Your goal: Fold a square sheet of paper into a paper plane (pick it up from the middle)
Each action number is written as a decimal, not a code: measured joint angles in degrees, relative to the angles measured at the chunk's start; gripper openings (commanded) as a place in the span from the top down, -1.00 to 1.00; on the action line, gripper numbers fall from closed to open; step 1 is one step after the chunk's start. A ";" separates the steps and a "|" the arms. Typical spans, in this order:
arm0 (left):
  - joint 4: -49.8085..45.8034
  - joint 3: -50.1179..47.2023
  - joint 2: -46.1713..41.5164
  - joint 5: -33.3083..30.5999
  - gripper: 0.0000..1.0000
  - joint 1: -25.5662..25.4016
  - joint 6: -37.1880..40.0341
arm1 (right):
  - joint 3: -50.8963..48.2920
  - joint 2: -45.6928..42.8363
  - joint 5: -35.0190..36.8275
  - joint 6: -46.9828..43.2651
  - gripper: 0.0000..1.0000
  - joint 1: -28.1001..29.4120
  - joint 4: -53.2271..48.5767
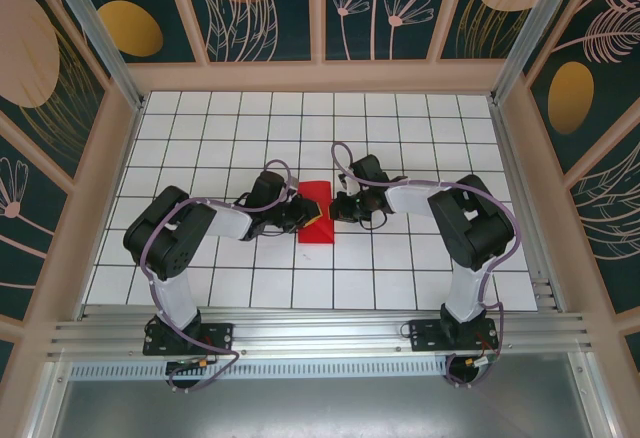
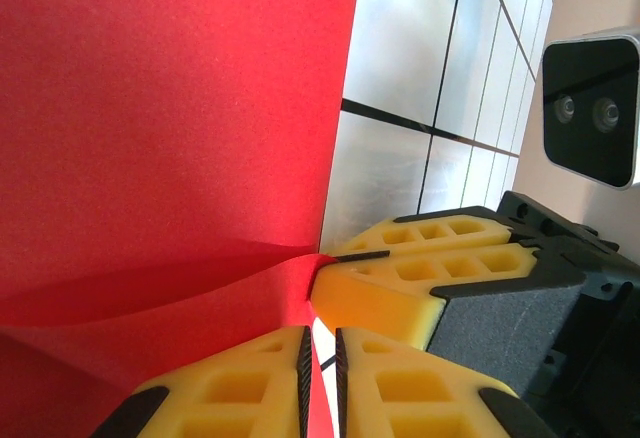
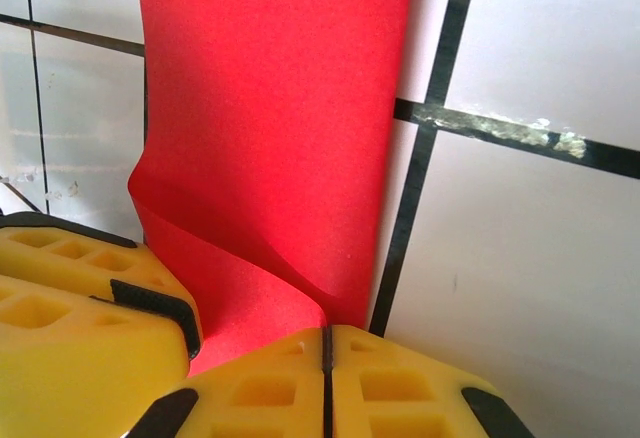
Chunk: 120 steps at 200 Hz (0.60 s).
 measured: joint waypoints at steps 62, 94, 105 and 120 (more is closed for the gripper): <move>0.00 0.00 0.15 0.00 0.65 0.00 0.02 | 0.00 0.00 0.20 0.00 0.81 0.00 -0.15; -0.02 0.00 0.44 -0.02 0.64 0.00 0.22 | 0.11 0.00 0.20 -0.02 0.81 0.00 -0.17; -0.02 0.00 0.48 0.00 0.63 0.00 0.35 | 0.24 0.00 0.20 -0.02 0.81 0.00 -0.15; 0.00 0.00 0.48 -0.02 0.63 0.00 0.42 | 0.42 0.00 0.20 -0.02 0.81 0.00 -0.15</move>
